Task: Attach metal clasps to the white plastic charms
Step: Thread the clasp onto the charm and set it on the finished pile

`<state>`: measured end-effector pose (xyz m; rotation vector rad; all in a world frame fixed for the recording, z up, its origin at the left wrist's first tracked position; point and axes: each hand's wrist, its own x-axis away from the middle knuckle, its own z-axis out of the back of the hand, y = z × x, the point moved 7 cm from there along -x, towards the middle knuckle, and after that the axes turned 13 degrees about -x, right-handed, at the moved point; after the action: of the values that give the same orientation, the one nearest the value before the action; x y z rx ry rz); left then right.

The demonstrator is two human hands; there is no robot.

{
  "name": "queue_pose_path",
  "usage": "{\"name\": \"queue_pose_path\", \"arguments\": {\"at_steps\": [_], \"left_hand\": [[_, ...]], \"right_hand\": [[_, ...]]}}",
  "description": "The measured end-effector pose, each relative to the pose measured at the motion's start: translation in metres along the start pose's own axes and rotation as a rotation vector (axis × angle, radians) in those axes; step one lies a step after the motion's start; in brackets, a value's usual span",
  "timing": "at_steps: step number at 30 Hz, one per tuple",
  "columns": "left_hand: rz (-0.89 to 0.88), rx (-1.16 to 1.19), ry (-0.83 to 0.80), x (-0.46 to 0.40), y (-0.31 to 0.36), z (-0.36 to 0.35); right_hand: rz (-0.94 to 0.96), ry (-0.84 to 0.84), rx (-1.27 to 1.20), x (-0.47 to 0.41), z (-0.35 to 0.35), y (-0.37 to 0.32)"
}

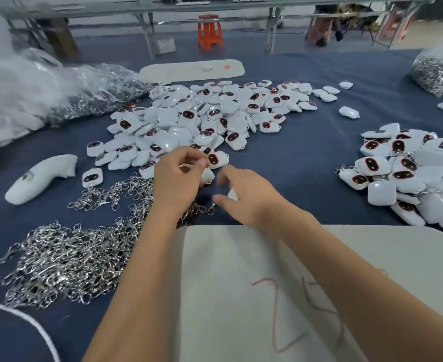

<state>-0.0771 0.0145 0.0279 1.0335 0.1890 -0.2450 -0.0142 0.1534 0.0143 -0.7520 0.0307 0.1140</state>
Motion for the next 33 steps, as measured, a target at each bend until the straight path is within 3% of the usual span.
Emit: {"name": "queue_pose_path", "arguments": {"at_steps": [4, 11, 16, 21, 25, 28, 33], "left_hand": [[-0.008, 0.010, 0.040, -0.003, -0.001, 0.009], [0.008, 0.045, 0.086, -0.006, -0.007, 0.023], [-0.022, 0.028, 0.068, -0.004, 0.002, 0.011], [-0.126, 0.014, -0.031, 0.006, 0.031, -0.027], [-0.268, -0.161, -0.277, 0.022, 0.045, -0.065], [-0.269, -0.131, -0.371, 0.029, 0.051, -0.075], [-0.221, -0.057, -0.404, 0.035, 0.047, -0.078]], "right_hand": [[0.027, -0.164, 0.128, -0.012, -0.015, -0.017], [0.016, -0.221, -0.018, -0.010, -0.005, -0.011], [0.072, -0.254, 0.074, -0.006, -0.002, -0.009], [0.134, -0.065, 0.148, 0.004, 0.014, -0.001], [0.135, 0.230, -0.130, 0.023, 0.049, 0.024], [0.071, 0.390, -0.357, 0.034, 0.060, 0.045], [-0.023, 0.379, -0.644, 0.034, 0.054, 0.066]]}}
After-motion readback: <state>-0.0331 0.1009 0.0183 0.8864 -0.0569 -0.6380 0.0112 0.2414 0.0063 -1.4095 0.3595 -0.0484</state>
